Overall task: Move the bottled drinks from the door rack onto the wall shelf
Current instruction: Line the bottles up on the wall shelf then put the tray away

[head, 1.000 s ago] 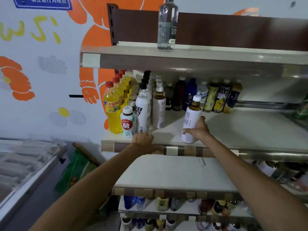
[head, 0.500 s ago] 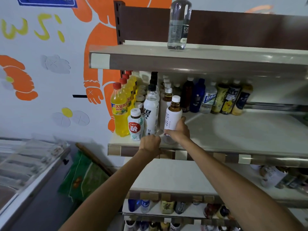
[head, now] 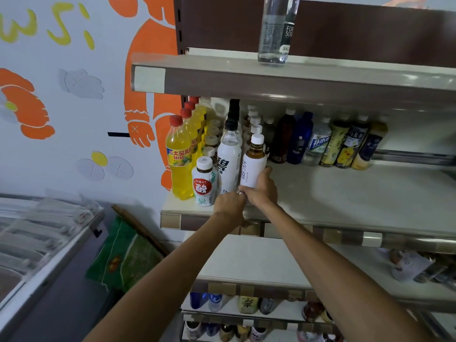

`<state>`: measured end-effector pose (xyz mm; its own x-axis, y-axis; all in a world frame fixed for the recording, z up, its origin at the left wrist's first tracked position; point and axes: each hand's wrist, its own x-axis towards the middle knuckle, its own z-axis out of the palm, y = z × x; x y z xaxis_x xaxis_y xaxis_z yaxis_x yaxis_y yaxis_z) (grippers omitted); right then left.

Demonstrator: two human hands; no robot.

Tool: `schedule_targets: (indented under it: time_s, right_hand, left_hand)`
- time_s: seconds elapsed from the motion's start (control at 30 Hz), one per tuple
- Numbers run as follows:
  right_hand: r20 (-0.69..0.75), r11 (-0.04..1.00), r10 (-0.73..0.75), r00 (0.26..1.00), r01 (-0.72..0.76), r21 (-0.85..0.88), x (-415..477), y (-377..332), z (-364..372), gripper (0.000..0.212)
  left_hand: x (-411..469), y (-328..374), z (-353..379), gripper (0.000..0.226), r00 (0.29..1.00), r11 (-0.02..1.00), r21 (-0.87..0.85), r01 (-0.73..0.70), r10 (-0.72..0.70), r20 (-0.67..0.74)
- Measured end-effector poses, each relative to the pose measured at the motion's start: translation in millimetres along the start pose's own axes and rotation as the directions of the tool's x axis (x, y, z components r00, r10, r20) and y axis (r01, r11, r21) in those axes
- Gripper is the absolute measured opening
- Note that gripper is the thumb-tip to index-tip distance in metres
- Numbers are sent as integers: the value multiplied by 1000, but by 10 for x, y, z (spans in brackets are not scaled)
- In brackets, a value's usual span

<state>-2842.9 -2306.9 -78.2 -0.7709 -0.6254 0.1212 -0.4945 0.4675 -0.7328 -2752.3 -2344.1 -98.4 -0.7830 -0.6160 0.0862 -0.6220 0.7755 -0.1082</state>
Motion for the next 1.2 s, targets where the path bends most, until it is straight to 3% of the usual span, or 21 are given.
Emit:
schedule_targets:
  time_s: [0.3, 0.4, 0.5, 0.63, 0.77, 0.87, 0.93, 1.0, 1.1, 1.2]
  right_hand:
    - [78, 1000, -3, 997, 3, 3, -40, 63, -83, 68]
    - [116, 999, 1, 993, 5, -48, -101, 138, -144, 61]
    - [128, 995, 34, 991, -21, -98, -205, 213, -172, 62]
    - [87, 970, 16, 996, 5, -243, -398, 415, -231, 52]
    - [-48, 889, -111, 993, 78, -451, -673, 670, -355, 38]
    - [-130, 853, -184, 974, 92, -514, -988, 892, -429, 35]
    - [-137, 849, -163, 977, 69, -523, -1234, 1080, -486, 37]
    - [-85, 830, -57, 995, 0, -558, -1480, 1293, -564, 40]
    - [-14, 785, 112, 994, -97, -612, -1806, 1611, -736, 39]
    - [-6, 762, 212, 977, -169, -625, -2117, 1845, -927, 36]
  left_hand:
    - [-84, 59, 8, 55, 999, 999, -23, 42, -42, 9]
    - [-123, 85, 35, 40, 999, 999, 1, 45, -45, -7]
    - [-178, 94, 64, 42, 999, 999, 1, 35, -35, -15]
    - [-190, 81, 119, 34, 998, 998, -3, 56, -56, -15]
    - [-196, 82, 183, 32, 997, 996, -36, 77, -78, -26]
    - [-242, 105, 173, 31, 997, 996, -48, 77, -77, 5]
    - [-338, 151, 187, 38, 996, 995, -32, 89, -89, 16]
    - [-476, 253, 240, 47, 993, 995, 2, 98, -98, -73]
    - [-712, 582, 310, 43, 969, 995, -66, -74, 56, -239]
    - [-975, 1060, 390, 38, 934, 942, -62, -330, 316, -168]
